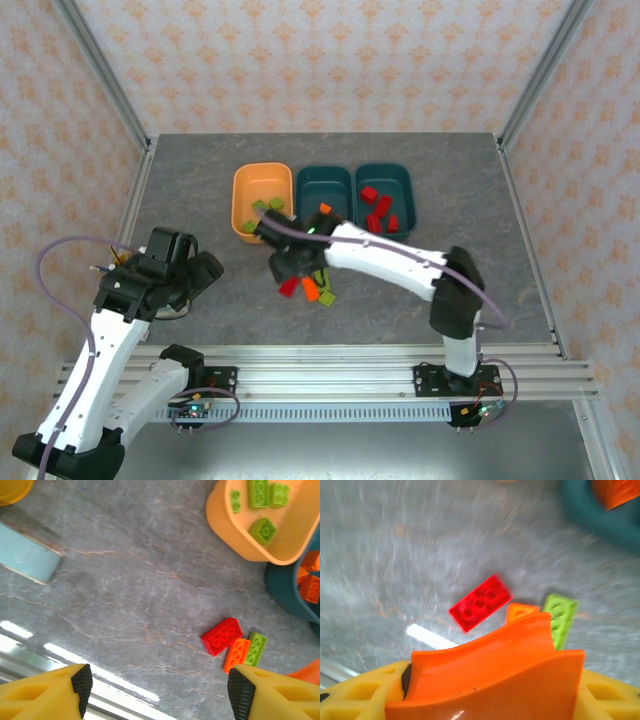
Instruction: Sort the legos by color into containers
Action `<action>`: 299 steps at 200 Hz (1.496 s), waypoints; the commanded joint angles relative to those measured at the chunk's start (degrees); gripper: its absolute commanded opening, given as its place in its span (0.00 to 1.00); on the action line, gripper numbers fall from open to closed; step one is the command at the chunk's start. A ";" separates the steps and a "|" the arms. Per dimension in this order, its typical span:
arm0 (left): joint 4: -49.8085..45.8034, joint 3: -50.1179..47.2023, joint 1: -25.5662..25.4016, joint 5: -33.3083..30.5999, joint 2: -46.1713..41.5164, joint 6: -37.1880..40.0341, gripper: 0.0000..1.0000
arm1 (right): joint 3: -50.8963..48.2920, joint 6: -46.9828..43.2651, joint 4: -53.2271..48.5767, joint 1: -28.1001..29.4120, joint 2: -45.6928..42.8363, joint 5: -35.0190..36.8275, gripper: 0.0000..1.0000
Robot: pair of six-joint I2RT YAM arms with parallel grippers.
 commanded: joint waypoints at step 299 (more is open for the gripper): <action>13.39 6.25 -13.89 3.14 21.04 2.19 0.75 | 1.90 -1.93 6.26 -19.65 -9.82 0.66 0.68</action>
